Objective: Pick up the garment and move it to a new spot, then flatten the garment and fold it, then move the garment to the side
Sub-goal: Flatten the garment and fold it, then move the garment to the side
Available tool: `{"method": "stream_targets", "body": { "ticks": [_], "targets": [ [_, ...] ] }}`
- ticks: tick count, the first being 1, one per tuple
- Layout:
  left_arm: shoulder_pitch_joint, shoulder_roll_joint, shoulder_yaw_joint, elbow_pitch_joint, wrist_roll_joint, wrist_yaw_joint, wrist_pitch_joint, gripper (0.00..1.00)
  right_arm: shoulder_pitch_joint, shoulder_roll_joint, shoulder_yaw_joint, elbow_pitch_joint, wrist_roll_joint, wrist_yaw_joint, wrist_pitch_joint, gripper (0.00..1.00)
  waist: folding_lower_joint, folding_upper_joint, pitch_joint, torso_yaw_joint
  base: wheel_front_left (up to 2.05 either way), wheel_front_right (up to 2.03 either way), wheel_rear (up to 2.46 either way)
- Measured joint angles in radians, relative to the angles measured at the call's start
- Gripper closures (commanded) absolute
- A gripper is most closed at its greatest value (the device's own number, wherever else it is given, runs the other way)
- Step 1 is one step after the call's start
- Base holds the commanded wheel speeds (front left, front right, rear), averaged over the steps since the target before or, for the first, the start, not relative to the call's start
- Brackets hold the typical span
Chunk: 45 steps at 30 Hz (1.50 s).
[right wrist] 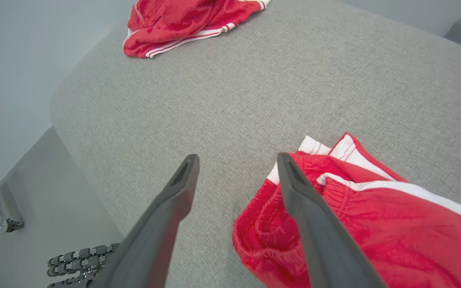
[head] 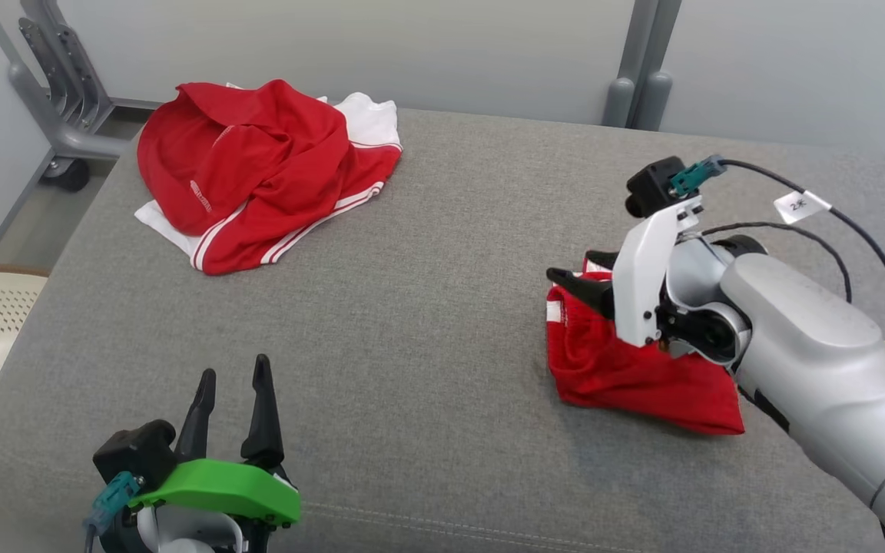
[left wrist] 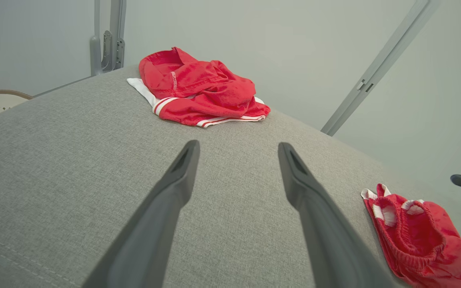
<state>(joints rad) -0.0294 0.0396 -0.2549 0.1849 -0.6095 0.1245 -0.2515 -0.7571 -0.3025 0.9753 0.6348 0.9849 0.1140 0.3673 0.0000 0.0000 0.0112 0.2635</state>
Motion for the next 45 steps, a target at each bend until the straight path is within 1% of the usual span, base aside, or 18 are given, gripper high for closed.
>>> {"method": "stream_targets", "body": {
  "ticks": [2, 3, 8, 12, 14, 15, 21, 26, 29, 35, 36, 37, 38, 40, 41, 42, 43, 45],
  "targets": [
    [0.005, 0.000, 0.002, -0.002, 0.007, 0.000, 0.000, 0.00, -0.009, -0.012, -0.017, -0.001, 0.000, 0.000, -0.020, 0.00, 0.0000, 0.0000, -0.004, -0.009, 0.00, 0.00, 0.00],
    [0.005, 0.000, 0.005, -0.009, 0.007, 0.000, 0.000, 0.00, -0.011, -0.038, -0.036, 0.003, 0.002, 0.000, -0.036, 0.00, 0.0000, 0.0000, -0.007, -0.018, 0.00, 0.00, 0.00],
    [0.005, 0.000, 0.013, -0.037, 0.031, 0.000, 0.000, 0.00, 0.008, -0.120, -0.094, 0.034, 0.035, 0.000, -0.083, 0.00, 0.0000, 0.0000, -0.003, -0.034, 0.00, 0.00, 0.00],
    [0.005, 0.001, 0.023, -0.063, 0.046, 0.000, 0.000, 0.00, 0.063, -0.150, -0.125, 0.059, 0.058, -0.001, -0.124, 0.00, 0.0000, 0.0000, 0.013, -0.044, 0.00, 0.00, 0.00],
    [0.005, 0.001, 0.023, -0.075, 0.061, 0.000, 0.000, 0.00, 0.094, -0.152, -0.142, 0.071, 0.074, -0.004, -0.149, 0.00, 0.0000, 0.0001, 0.023, -0.049, 0.00, 0.00, 0.00],
    [0.005, 0.001, 0.023, -0.081, 0.063, 0.000, 0.000, 0.00, 0.109, -0.152, -0.151, 0.076, 0.081, -0.011, -0.159, 0.00, 0.0000, 0.0000, 0.028, -0.051, 0.00, 0.00, 0.00],
    [0.005, 0.001, 0.010, -0.118, 0.071, 0.000, 0.000, 0.00, 0.172, -0.151, -0.191, 0.113, 0.126, -0.012, -0.219, 0.00, 0.0000, 0.0000, 0.065, -0.063, 0.00, 0.00, 0.00],
    [0.002, 0.001, 0.000, -0.134, 0.090, 0.000, 0.004, 0.00, 0.194, -0.135, -0.223, 0.137, 0.157, -0.012, -0.263, 0.00, 0.0000, 0.0001, 0.096, -0.063, 0.00, 0.00, 0.00],
    [0.002, 0.001, 0.000, -0.139, 0.095, 0.000, 0.006, 0.00, 0.195, -0.123, -0.246, 0.145, 0.185, -0.011, -0.280, 0.00, 0.0000, 0.0000, 0.113, -0.057, 0.00, 0.00, 0.00],
    [-0.001, 0.001, 0.004, -0.151, 0.106, 0.000, 0.013, 0.00, 0.195, -0.098, -0.254, 0.167, 0.208, -0.010, -0.283, 0.00, 0.0000, 0.0000, 0.142, -0.041, 0.00, 0.00, 0.00],
    [-0.001, 0.001, 0.005, -0.152, 0.107, 0.000, 0.013, 0.00, 0.195, -0.095, -0.253, 0.172, 0.211, -0.010, -0.278, 0.13, 0.0000, 0.0000, 0.146, -0.038, 0.00, 0.00, 0.00],
    [-0.001, 0.001, 0.007, -0.153, 0.108, 0.000, 0.013, 0.00, 0.195, -0.092, -0.252, 0.175, 0.212, -0.010, -0.277, 0.45, 0.0000, 0.0000, 0.150, -0.035, 0.00, 0.00, 0.00],
    [-0.001, 0.001, 0.009, -0.154, 0.110, 0.000, 0.013, 0.00, 0.194, -0.090, -0.251, 0.178, 0.212, -0.010, -0.277, 0.61, 0.0000, 0.0000, 0.153, -0.033, 0.00, 0.00, 0.00],
    [-0.001, 0.001, 0.015, -0.154, 0.112, 0.000, 0.013, 0.00, 0.194, -0.086, -0.248, 0.184, 0.213, -0.010, -0.272, 0.76, 0.0000, 0.0000, 0.158, -0.031, 0.00, 0.00, 0.00],
    [-0.001, 0.001, 0.018, -0.155, 0.112, 0.000, 0.013, 0.00, 0.193, -0.085, -0.244, 0.186, 0.213, -0.009, -0.268, 0.81, 0.0000, 0.0000, 0.159, -0.030, 0.00, 0.00, 0.00],
    [-0.001, 0.000, 0.024, -0.156, 0.112, 0.000, 0.013, 0.00, 0.191, -0.084, -0.238, 0.186, 0.212, -0.009, -0.261, 0.92, 0.0000, 0.0000, 0.160, -0.031, 0.00, 0.00, 0.00],
    [-0.001, 0.001, 0.032, -0.157, 0.112, 0.000, 0.013, 0.00, 0.189, -0.083, -0.232, 0.186, 0.210, -0.009, -0.257, 1.00, 0.0000, 0.0000, 0.160, -0.034, 0.00, 0.00, 0.00],
    [-0.001, 0.001, 0.037, -0.159, 0.112, 0.000, 0.013, 0.00, 0.182, -0.084, -0.222, 0.186, 0.200, -0.008, -0.255, 1.00, 0.0000, 0.0000, 0.161, -0.040, 0.00, 0.00, 0.00]
  ]
}}
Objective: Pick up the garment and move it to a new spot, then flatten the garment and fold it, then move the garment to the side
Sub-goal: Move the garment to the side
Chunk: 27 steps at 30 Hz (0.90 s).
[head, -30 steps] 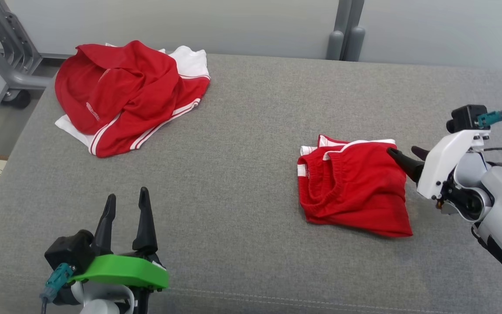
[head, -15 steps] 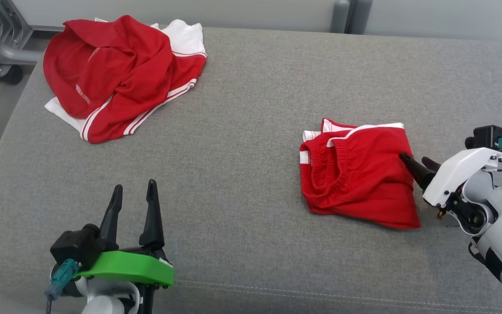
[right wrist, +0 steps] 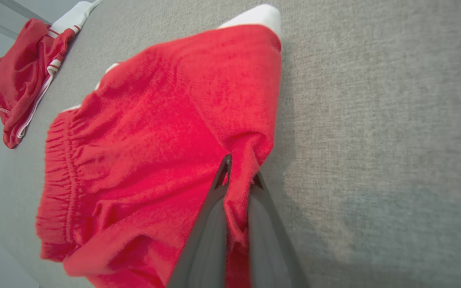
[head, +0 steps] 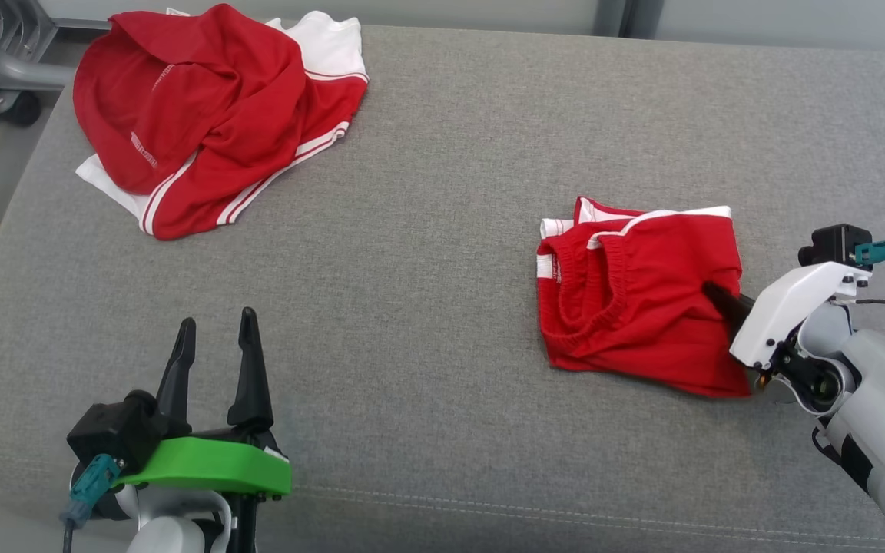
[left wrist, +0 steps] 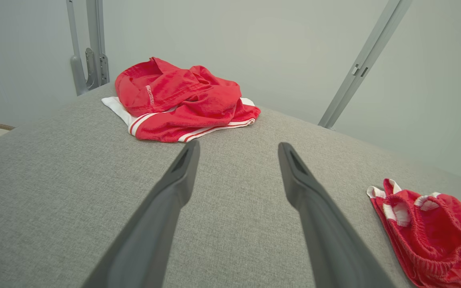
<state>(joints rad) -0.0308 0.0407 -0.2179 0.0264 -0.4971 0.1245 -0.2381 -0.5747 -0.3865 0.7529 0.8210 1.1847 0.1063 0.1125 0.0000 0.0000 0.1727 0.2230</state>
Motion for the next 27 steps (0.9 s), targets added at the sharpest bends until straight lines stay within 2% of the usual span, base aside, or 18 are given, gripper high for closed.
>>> {"method": "stream_targets", "body": {
  "ticks": [6, 16, 27],
  "targets": [
    [0.000, 0.000, 0.010, -0.008, 0.000, 0.000, 0.000, 0.00, -0.042, -0.028, 0.010, 0.002, -0.027, 0.008, 0.008, 1.00, 0.0000, 0.0000, 0.004, -0.028, 0.00, 0.00, 0.00],
    [0.000, 0.000, 0.014, -0.057, 0.009, 0.000, 0.001, 0.00, -0.175, -0.150, 0.052, 0.012, -0.147, 0.008, 0.016, 1.00, 0.0000, 0.0000, 0.035, -0.093, 0.00, 0.00, 0.00],
    [-0.047, -0.001, 0.006, -0.139, 0.053, 0.000, 0.032, 0.00, -0.310, -0.221, 0.060, 0.018, -0.207, 0.008, 0.031, 1.00, 0.0000, 0.0000, 0.097, -0.147, 0.00, 0.00, 0.00]
  ]
}}
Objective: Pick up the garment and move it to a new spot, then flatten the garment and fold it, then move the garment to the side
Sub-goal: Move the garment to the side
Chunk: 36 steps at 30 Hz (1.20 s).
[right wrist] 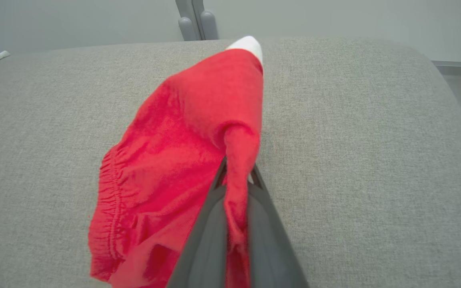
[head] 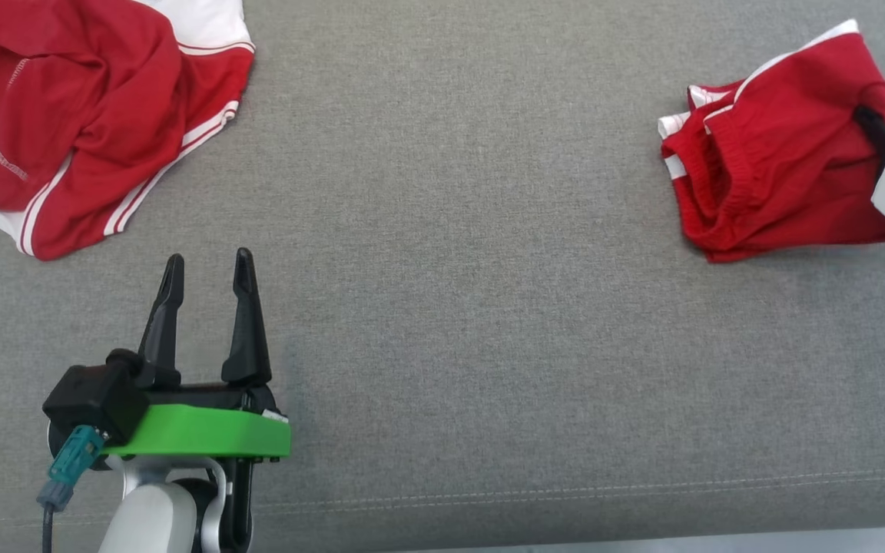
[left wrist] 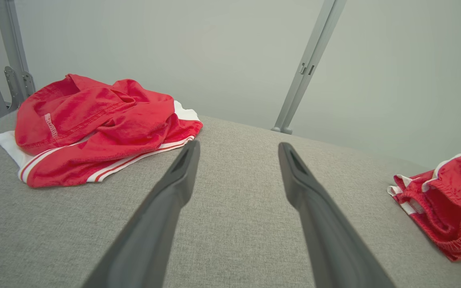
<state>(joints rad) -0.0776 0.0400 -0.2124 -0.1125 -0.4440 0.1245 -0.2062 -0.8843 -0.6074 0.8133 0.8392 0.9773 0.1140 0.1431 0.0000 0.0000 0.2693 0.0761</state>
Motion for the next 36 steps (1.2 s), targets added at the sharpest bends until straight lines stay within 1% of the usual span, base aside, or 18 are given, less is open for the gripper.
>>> {"method": "stream_targets", "body": {
  "ticks": [3, 10, 15, 16, 18, 20, 24, 28, 29, 30, 31, 32, 33, 34, 35, 36],
  "targets": [
    [-0.013, 0.000, 0.001, -0.027, 0.040, 0.000, 0.017, 0.00, -0.035, -0.017, 0.002, 0.003, -0.013, 0.000, 0.010, 1.00, 0.0000, 0.0000, 0.023, -0.014, 0.00, 0.00, 0.00],
    [-0.042, 0.000, -0.002, -0.073, 0.089, 0.000, 0.055, 0.00, -0.098, -0.078, -0.012, 0.034, -0.024, 0.000, 0.012, 1.00, 0.0000, 0.0000, 0.081, -0.041, 0.00, 0.00, 0.00],
    [-0.046, 0.000, -0.009, -0.091, 0.101, 0.000, 0.081, 0.00, -0.141, -0.106, -0.003, 0.046, -0.077, -0.003, 0.005, 1.00, 0.0000, 0.0000, 0.119, -0.055, 0.00, 0.00, 0.00],
    [-0.046, 0.000, -0.009, -0.093, 0.106, 0.000, 0.083, 0.00, -0.150, -0.109, 0.003, 0.048, -0.089, -0.010, -0.002, 1.00, 0.0000, 0.0000, 0.126, -0.057, 0.00, 0.00, 0.00],
    [-0.048, 0.000, -0.011, -0.099, 0.108, 0.000, 0.092, 0.00, -0.166, -0.116, 0.009, 0.055, -0.112, -0.012, -0.005, 1.00, 0.0000, 0.0000, 0.140, -0.060, 0.00, 0.00, 0.00],
    [-0.053, 0.000, -0.014, -0.108, 0.111, 0.000, 0.100, 0.00, -0.181, -0.123, 0.009, 0.064, -0.120, -0.029, -0.013, 1.00, 0.0000, 0.0000, 0.152, -0.062, 0.00, 0.00, 0.00],
    [-0.064, 0.000, -0.019, -0.121, 0.115, 0.000, 0.113, 0.00, -0.205, -0.140, 0.017, 0.080, -0.151, -0.046, -0.029, 1.00, 0.0000, 0.0000, 0.174, -0.061, 0.00, 0.00, 0.00],
    [-0.066, 0.000, -0.015, -0.129, 0.126, 0.000, 0.125, 0.00, -0.217, -0.140, 0.020, 0.097, -0.170, -0.073, -0.043, 1.00, 0.0000, 0.0000, 0.193, -0.056, 0.00, 0.00, 0.00],
    [-0.066, 0.000, -0.014, -0.131, 0.128, 0.000, 0.128, 0.00, -0.219, -0.139, 0.022, 0.100, -0.176, -0.074, -0.048, 0.77, 0.0000, 0.0000, 0.198, -0.055, 0.00, 0.00, 0.00],
    [-0.066, 0.000, -0.013, -0.133, 0.133, 0.000, 0.128, 0.00, -0.219, -0.136, 0.022, 0.105, -0.179, -0.085, -0.057, 0.61, 0.0000, 0.0000, 0.202, -0.055, 0.00, 0.00, 0.00],
    [-0.067, 0.000, -0.011, -0.134, 0.135, 0.000, 0.131, 0.00, -0.219, -0.133, 0.023, 0.111, -0.179, -0.094, -0.060, 0.55, 0.0000, 0.0000, 0.206, -0.054, 0.00, 0.00, 0.00],
    [-0.067, 0.000, -0.010, -0.134, 0.135, 0.000, 0.131, 0.00, -0.219, -0.128, 0.025, 0.119, -0.181, -0.102, -0.065, 0.35, 0.0001, 0.0000, 0.210, -0.054, 0.00, 0.00, 0.00],
    [-0.067, 0.000, -0.009, -0.134, 0.135, 0.000, 0.131, 0.00, -0.219, -0.125, 0.026, 0.126, -0.185, -0.110, -0.073, 0.10, 0.0001, 0.0000, 0.212, -0.054, 0.00, 0.00, 0.00],
    [-0.067, 0.000, -0.009, -0.135, 0.135, 0.000, 0.132, 0.00, -0.219, -0.123, 0.026, 0.132, -0.188, -0.117, -0.082, 0.00, 0.0001, 0.0000, 0.214, -0.055, 0.00, 0.00, 0.00],
    [-0.067, 0.000, -0.009, -0.137, 0.135, 0.000, 0.132, 0.00, -0.219, -0.124, 0.028, 0.137, -0.190, -0.117, -0.086, 0.00, 0.0001, 0.0000, 0.215, -0.055, 0.00, 0.00, 0.00],
    [-0.067, 0.000, -0.009, -0.139, 0.135, 0.000, 0.135, 0.00, -0.219, -0.124, 0.027, 0.142, -0.195, -0.126, -0.096, 0.00, 0.0000, 0.0000, 0.215, -0.056, 0.00, 0.00, 0.00]
  ]
}}
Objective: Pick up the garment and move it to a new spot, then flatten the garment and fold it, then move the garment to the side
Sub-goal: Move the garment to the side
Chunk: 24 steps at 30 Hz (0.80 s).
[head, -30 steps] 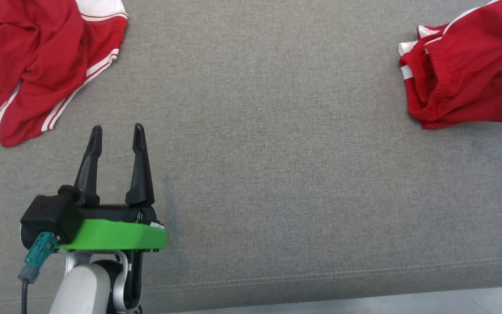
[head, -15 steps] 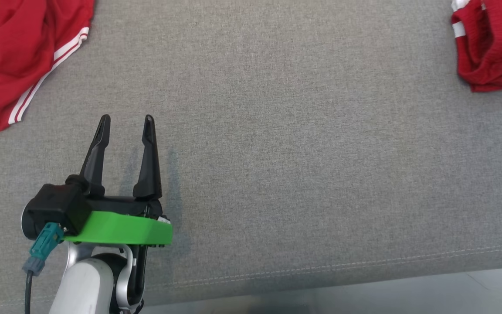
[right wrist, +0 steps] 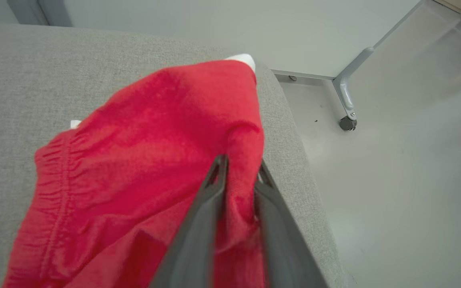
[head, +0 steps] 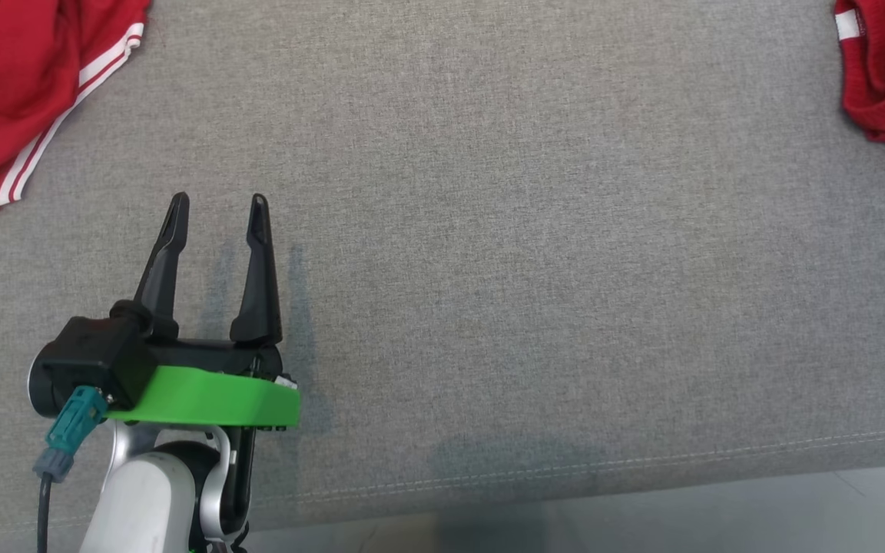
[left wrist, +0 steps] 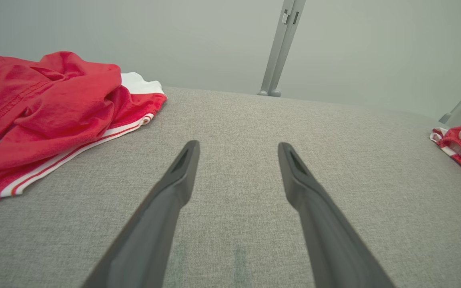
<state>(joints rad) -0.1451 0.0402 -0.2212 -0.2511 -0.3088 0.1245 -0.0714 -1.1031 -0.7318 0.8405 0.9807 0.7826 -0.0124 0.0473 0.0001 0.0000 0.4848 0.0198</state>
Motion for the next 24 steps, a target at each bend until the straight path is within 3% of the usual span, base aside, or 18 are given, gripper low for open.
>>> {"method": "stream_targets", "body": {
  "ticks": [7, 14, 24],
  "targets": [
    [-0.002, 0.000, 0.004, -0.008, 0.000, 0.000, 0.002, 0.00, 0.016, 0.003, -0.026, 0.045, 0.024, -0.025, -0.026, 0.00, 0.0000, 0.0000, 0.004, -0.008, 0.00, 0.00, 0.00],
    [-0.004, 0.000, 0.018, -0.009, 0.007, 0.000, 0.006, 0.00, 0.037, 0.051, -0.027, 0.053, 0.029, -0.023, -0.070, 0.00, 0.0000, 0.0000, -0.005, -0.024, 0.00, 0.00, 0.00],
    [-0.019, 0.000, 0.014, 0.052, -0.054, 0.000, -0.027, 0.00, 0.037, 0.120, -0.040, -0.006, 0.028, -0.005, -0.255, 0.00, 0.0000, 0.0000, -0.076, -0.054, 0.00, 0.00, 0.00]
  ]
}}
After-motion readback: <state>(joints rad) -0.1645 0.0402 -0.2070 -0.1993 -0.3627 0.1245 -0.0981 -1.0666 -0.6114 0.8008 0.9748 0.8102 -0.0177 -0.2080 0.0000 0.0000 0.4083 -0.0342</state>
